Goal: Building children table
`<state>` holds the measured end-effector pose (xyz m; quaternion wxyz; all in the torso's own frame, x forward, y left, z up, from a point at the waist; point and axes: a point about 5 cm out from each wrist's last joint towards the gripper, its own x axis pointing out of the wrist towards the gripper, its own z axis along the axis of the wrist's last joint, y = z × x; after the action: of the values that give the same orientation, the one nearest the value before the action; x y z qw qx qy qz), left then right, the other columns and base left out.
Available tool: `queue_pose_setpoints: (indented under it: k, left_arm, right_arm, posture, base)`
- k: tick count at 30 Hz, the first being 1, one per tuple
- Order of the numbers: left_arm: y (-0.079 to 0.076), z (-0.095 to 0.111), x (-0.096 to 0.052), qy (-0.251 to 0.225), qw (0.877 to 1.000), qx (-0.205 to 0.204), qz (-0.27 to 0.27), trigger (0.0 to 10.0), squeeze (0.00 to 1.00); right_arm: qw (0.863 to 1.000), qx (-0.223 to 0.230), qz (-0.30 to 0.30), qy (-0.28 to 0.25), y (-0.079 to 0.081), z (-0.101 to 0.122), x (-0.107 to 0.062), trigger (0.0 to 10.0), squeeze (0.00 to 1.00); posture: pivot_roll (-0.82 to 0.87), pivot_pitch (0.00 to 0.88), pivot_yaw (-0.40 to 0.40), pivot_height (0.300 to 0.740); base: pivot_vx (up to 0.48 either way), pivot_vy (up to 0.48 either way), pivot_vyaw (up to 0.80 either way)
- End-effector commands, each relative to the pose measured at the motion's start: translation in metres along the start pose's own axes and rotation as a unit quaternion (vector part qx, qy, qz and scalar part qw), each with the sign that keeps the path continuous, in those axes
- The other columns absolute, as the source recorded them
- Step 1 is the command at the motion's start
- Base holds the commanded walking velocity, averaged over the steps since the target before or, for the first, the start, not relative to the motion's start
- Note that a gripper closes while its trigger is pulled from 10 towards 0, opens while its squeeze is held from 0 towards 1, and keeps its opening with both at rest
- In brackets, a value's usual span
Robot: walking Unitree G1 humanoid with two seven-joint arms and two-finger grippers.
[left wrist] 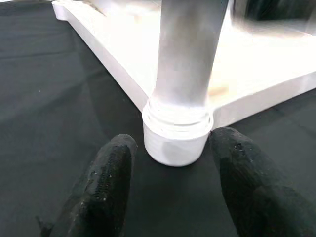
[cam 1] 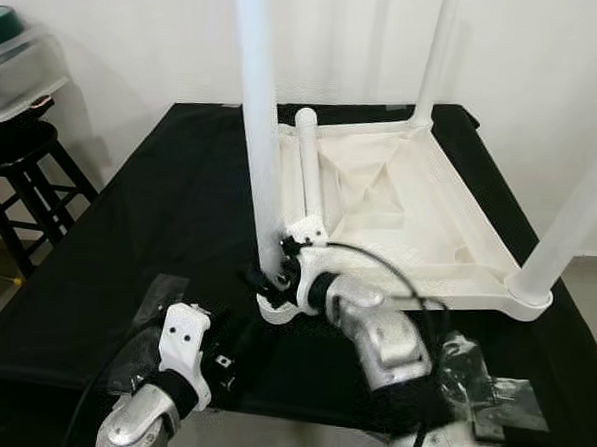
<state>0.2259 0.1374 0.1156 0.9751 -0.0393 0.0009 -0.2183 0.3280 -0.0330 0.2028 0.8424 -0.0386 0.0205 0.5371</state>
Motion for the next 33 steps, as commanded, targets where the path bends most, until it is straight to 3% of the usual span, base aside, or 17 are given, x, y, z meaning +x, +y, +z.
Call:
queue_pose_setpoints:
  k: [1,2,3,4,6,9,10,12,13,17,22,28,30,31,32,33]
  left_arm:
    - [0.003,-0.004,-0.003,0.012,1.000,-0.003,0.007,10.0,0.00]
    - [0.003,-0.004,-0.002,0.012,1.000,-0.003,0.007,10.0,0.00]
    - [0.003,-0.004,-0.002,0.012,1.000,-0.003,0.007,10.0,0.00]
    - [0.003,-0.005,-0.001,0.012,1.000,-0.003,0.007,10.0,0.00]
    - [0.003,-0.005,-0.001,0.013,1.000,-0.002,0.008,10.0,0.00]
    - [0.003,-0.005,-0.001,0.013,1.000,-0.002,0.008,10.0,0.00]
    - [0.003,-0.005,-0.001,0.013,1.000,-0.003,0.008,10.0,0.00]
    - [0.003,-0.005,-0.001,0.013,1.000,-0.003,0.008,10.0,0.00]
    - [0.003,-0.006,-0.001,0.013,1.000,-0.004,0.008,10.0,0.00]
    - [0.003,-0.006,-0.001,0.014,1.000,-0.004,0.008,10.0,0.00]
    - [0.003,-0.006,0.000,0.013,1.000,-0.003,0.009,10.0,0.00]
    - [0.002,-0.007,0.000,0.013,1.000,-0.004,0.008,10.0,0.00]
    - [0.001,-0.007,-0.001,0.013,1.000,-0.005,0.008,10.0,0.00]
    - [0.001,-0.007,-0.001,0.013,1.000,-0.005,0.008,10.0,0.00]
    - [0.001,-0.007,-0.002,0.013,1.000,-0.005,0.008,10.0,0.00]
    - [0.001,-0.007,-0.002,0.013,1.000,-0.005,0.008,10.0,0.00]
  right_arm:
    - [0.996,-0.011,0.082,-0.012,0.012,0.002,0.003,10.0,0.72]
    - [0.990,-0.034,0.139,0.002,0.012,0.001,0.000,10.0,0.00]
    - [0.990,-0.034,0.139,0.002,0.012,0.001,0.000,10.0,0.00]
    - [0.975,-0.066,0.207,0.039,0.008,-0.005,-0.004,10.0,0.00]
    - [0.967,-0.077,0.236,0.053,0.003,-0.006,-0.003,10.0,0.00]
    - [0.974,-0.066,0.210,0.054,-0.007,-0.004,0.004,10.0,0.00]
    - [0.980,-0.050,0.186,0.054,-0.015,-0.004,0.011,3.5,0.00]
    - [0.980,-0.047,0.187,0.055,-0.016,-0.004,0.012,3.5,0.00]
    - [0.978,-0.042,0.197,0.058,-0.016,-0.006,0.012,0.0,0.00]
    - [0.968,-0.028,0.242,0.068,-0.015,-0.013,0.007,0.0,0.00]
    - [0.968,-0.031,0.236,0.079,-0.022,-0.021,0.003,0.0,0.00]
    - [0.982,-0.030,0.158,0.097,-0.032,-0.036,-0.004,0.0,0.00]
    - [0.989,-0.011,0.078,0.121,-0.033,-0.053,-0.007,0.0,0.00]
    - [0.989,-0.011,0.078,0.121,-0.033,-0.053,-0.007,0.0,0.00]
    - [0.989,0.011,-0.036,0.141,-0.033,-0.069,-0.005,0.0,0.00]
    - [0.989,0.011,-0.036,0.141,-0.033,-0.069,-0.005,0.0,0.00]
  posture:
    - [0.00,0.080,0.055,0.740]
    - [0.00,0.073,0.054,0.740]
    - [0.00,0.073,0.054,0.740]
    - [0.01,0.067,0.055,0.740]
    - [0.01,0.067,0.055,0.740]
    - [0.02,0.063,0.053,0.740]
    - [0.02,0.063,0.053,0.740]
    - [0.02,0.063,0.053,0.740]
    - [0.02,0.060,0.054,0.740]
    - [0.04,0.053,0.051,0.740]
    - [0.03,0.052,0.051,0.740]
    - [0.03,0.051,0.049,0.740]
    - [0.03,0.050,0.037,0.740]
    - [0.03,0.050,0.037,0.740]
    - [0.03,0.054,0.029,0.740]
    - [0.03,0.054,0.029,0.740]
  base:
    - [0.000,0.000,0.00]
    - [0.000,0.000,0.00]
    - [0.000,0.000,0.00]
    - [0.000,0.000,0.00]
    - [0.000,0.000,0.00]
    - [0.000,0.000,0.00]
    - [0.000,0.000,0.00]
    - [0.000,0.000,0.00]
    - [0.000,0.000,0.00]
    - [0.000,0.000,0.00]
    - [0.000,0.000,0.00]
    - [0.000,0.000,0.00]
    - [0.000,0.000,0.00]
    - [0.000,0.000,0.00]
    - [0.000,0.000,0.00]
    - [0.000,0.000,0.00]
